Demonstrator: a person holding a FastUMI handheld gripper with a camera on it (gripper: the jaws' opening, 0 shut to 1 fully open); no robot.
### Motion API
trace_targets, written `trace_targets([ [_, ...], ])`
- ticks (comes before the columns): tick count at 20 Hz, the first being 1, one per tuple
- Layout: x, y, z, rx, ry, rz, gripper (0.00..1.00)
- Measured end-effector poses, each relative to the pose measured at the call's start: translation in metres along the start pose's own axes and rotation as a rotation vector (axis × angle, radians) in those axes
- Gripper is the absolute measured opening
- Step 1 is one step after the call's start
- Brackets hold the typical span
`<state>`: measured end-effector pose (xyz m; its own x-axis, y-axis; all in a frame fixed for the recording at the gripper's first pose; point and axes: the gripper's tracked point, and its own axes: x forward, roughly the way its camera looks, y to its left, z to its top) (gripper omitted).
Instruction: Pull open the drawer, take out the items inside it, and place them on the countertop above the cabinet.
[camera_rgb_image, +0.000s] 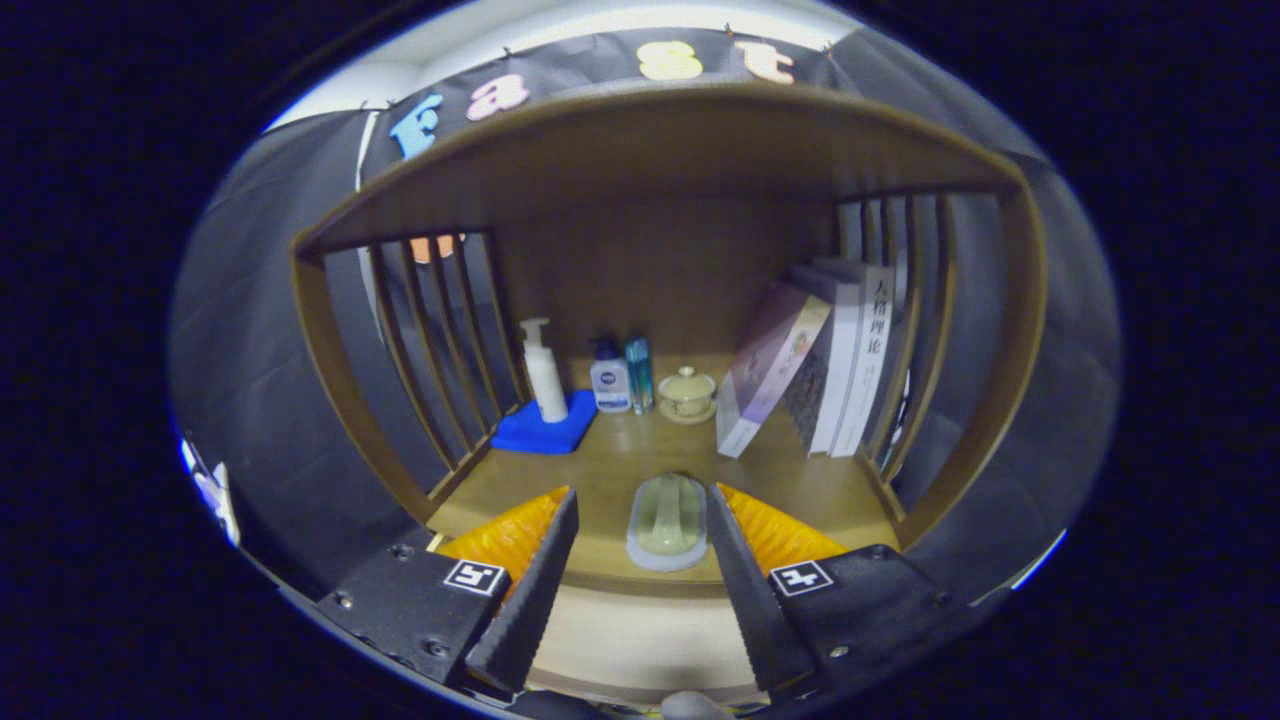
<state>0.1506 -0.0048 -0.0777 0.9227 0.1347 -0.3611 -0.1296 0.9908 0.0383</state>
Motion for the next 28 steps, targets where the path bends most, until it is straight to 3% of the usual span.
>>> trace_targets([
  [1,-0.013,0.002,0.003,-0.009,-0.043,-0.002,0.82],
  [4,-0.043,0.008,-0.009,-0.023,-0.127,-0.016,1.00],
  [14,-0.106,0.011,-0.090,-0.029,-0.281,-0.084,1.00],
  [18,-0.105,0.002,-0.141,-0.019,-0.303,-0.123,1.00],
  [28,-0.082,0.008,-0.256,-0.019,-0.218,-0.132,1.00],
])
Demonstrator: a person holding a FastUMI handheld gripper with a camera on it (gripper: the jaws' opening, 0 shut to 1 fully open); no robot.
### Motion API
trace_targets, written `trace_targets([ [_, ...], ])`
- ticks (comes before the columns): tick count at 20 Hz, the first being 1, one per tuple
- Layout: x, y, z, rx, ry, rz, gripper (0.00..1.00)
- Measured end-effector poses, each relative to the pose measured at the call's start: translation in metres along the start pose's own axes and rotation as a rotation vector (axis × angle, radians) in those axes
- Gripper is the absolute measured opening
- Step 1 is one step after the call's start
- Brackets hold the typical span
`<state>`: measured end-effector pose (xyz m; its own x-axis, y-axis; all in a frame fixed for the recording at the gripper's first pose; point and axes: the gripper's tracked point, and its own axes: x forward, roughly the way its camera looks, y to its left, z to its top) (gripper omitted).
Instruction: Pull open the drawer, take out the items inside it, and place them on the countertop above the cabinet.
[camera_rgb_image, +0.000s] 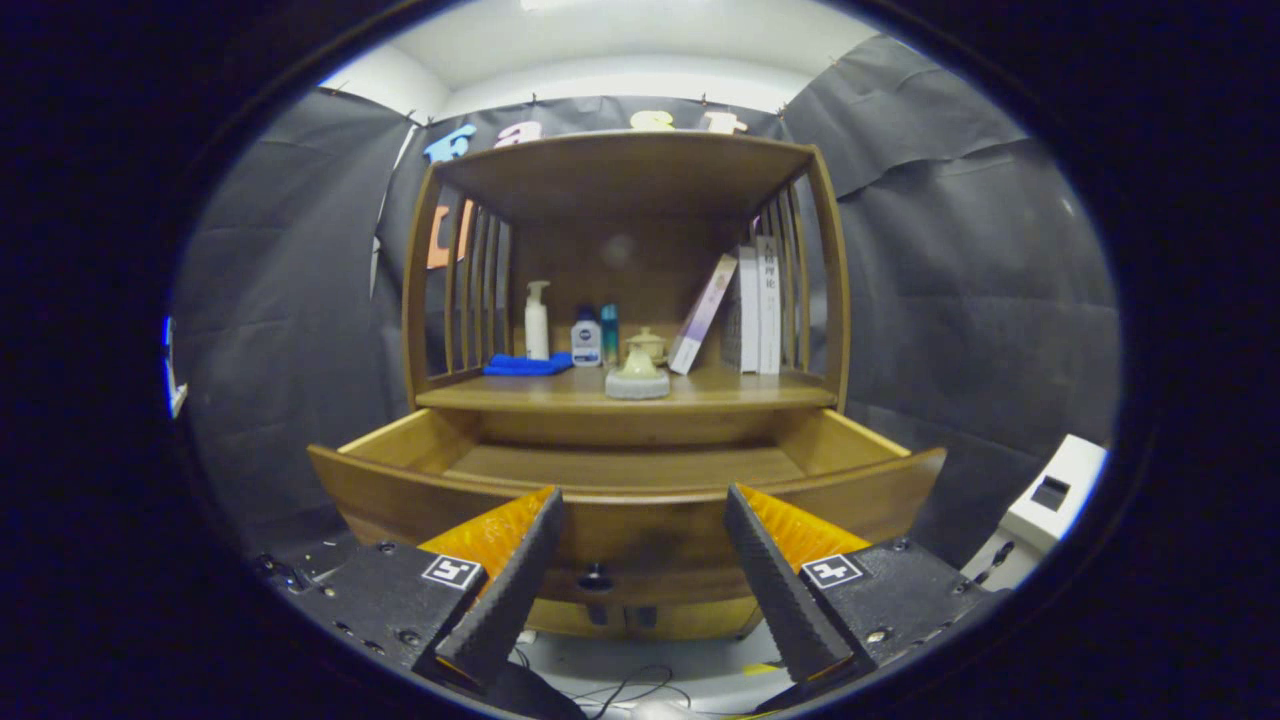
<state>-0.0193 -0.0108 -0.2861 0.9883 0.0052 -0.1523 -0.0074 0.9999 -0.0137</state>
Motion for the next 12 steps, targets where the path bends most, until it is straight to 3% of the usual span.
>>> trace_targets([
  [6,0.021,0.009,-0.036,0.005,0.074,-0.006,1.00],
  [12,0.031,0.009,-0.038,0.021,0.076,-0.017,1.00],
])
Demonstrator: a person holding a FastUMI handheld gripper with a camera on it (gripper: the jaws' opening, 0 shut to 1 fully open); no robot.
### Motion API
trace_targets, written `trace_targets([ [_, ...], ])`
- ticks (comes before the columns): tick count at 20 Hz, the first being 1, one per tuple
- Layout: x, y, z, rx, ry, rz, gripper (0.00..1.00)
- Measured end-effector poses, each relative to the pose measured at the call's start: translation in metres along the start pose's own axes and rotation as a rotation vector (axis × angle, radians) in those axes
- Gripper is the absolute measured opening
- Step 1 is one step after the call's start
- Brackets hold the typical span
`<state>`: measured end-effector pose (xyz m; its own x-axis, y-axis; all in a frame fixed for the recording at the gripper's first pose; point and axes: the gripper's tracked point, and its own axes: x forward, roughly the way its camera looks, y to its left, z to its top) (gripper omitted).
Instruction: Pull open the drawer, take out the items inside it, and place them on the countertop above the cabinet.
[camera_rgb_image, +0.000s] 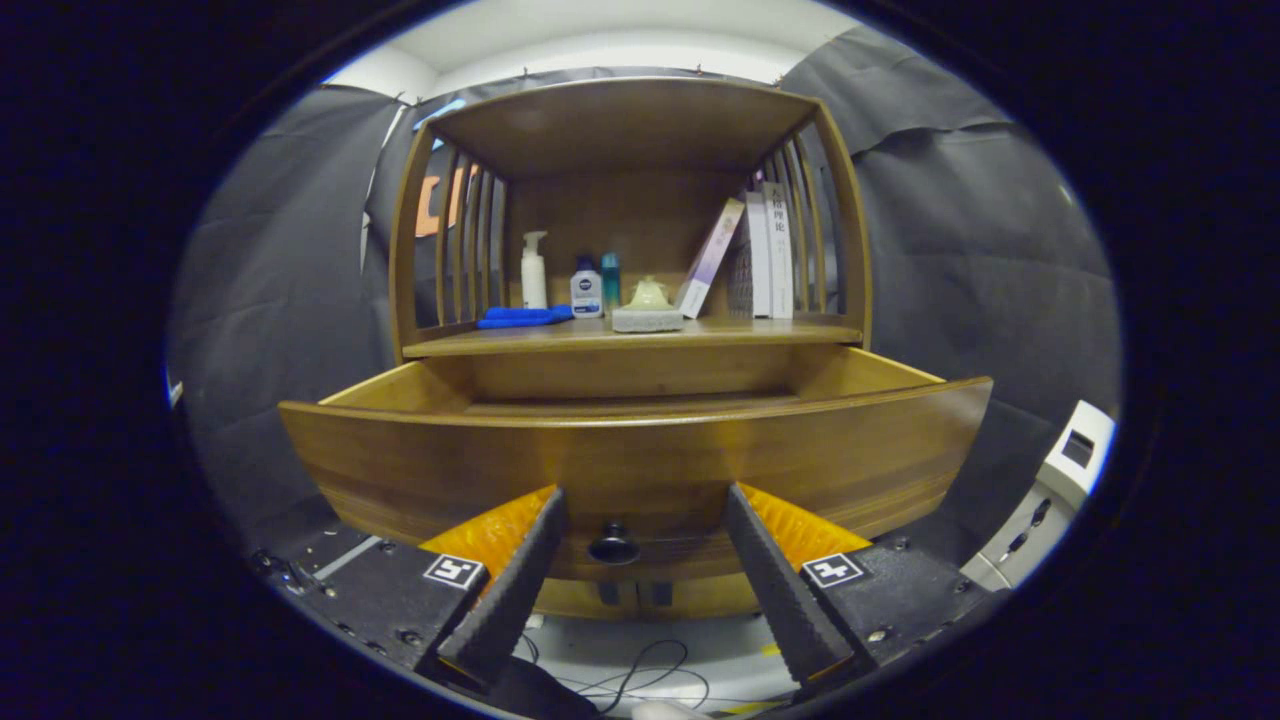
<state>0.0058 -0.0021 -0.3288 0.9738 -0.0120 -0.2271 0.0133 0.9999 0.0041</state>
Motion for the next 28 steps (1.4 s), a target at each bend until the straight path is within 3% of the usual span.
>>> trace_targets([
  [7,0.015,0.004,0.007,0.011,0.004,0.001,1.00],
  [23,0.148,0.008,0.047,0.022,0.007,-0.009,1.00],
  [28,0.163,0.009,0.049,0.006,0.007,-0.023,1.00],
])
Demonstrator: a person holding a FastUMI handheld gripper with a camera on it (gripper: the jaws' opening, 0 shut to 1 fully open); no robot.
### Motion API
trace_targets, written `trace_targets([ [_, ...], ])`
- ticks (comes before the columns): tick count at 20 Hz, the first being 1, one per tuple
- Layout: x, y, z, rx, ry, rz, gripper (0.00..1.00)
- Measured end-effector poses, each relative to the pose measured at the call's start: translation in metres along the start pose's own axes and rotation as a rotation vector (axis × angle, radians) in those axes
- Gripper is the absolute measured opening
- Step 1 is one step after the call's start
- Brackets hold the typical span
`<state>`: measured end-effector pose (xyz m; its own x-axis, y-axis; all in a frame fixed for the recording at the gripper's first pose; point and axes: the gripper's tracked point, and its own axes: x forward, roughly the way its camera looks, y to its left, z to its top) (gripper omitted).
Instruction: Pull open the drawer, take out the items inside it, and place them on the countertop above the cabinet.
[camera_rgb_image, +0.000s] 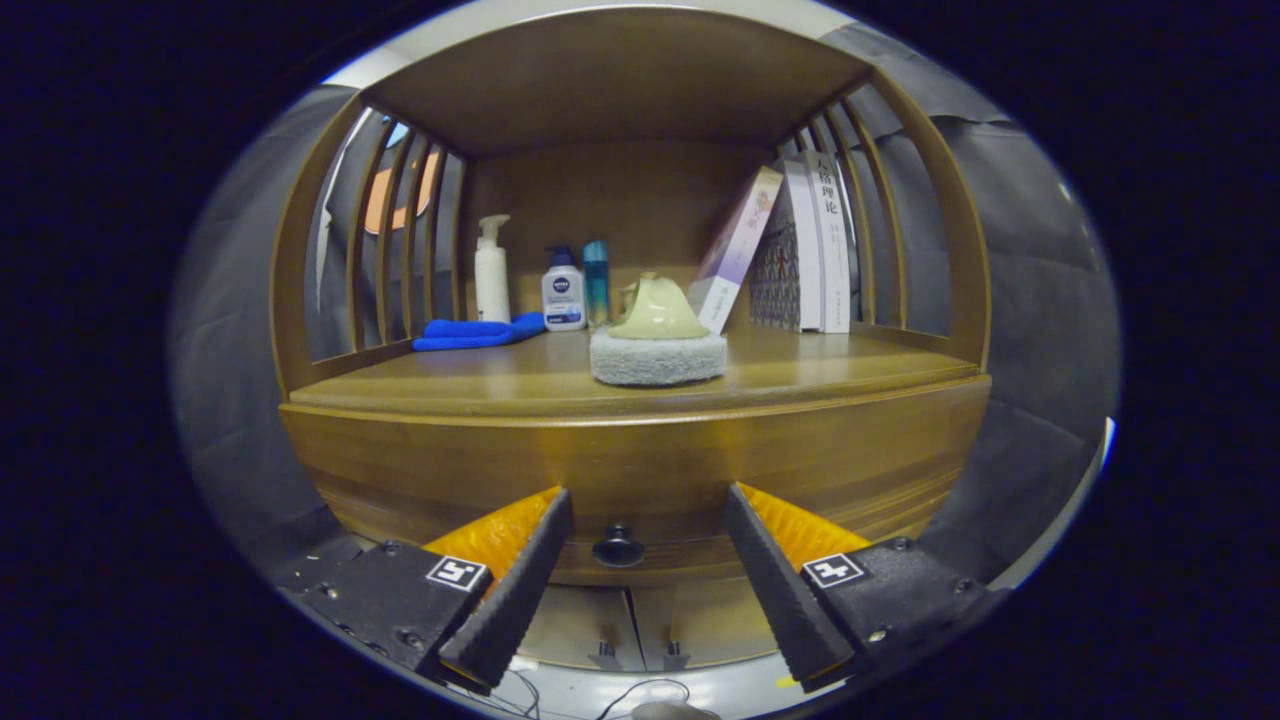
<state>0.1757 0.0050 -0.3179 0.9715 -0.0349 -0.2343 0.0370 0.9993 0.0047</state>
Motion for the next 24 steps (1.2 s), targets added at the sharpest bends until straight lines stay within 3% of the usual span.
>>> trace_targets([
  [4,0.000,-0.005,-0.005,-0.002,0.034,-0.012,1.00],
  [8,-0.020,-0.012,0.020,0.017,-0.005,-0.029,1.00],
  [18,-0.132,-0.025,0.138,-0.008,-0.180,0.003,1.00],
  [24,-0.188,-0.029,0.174,-0.001,-0.230,0.024,1.00],
])
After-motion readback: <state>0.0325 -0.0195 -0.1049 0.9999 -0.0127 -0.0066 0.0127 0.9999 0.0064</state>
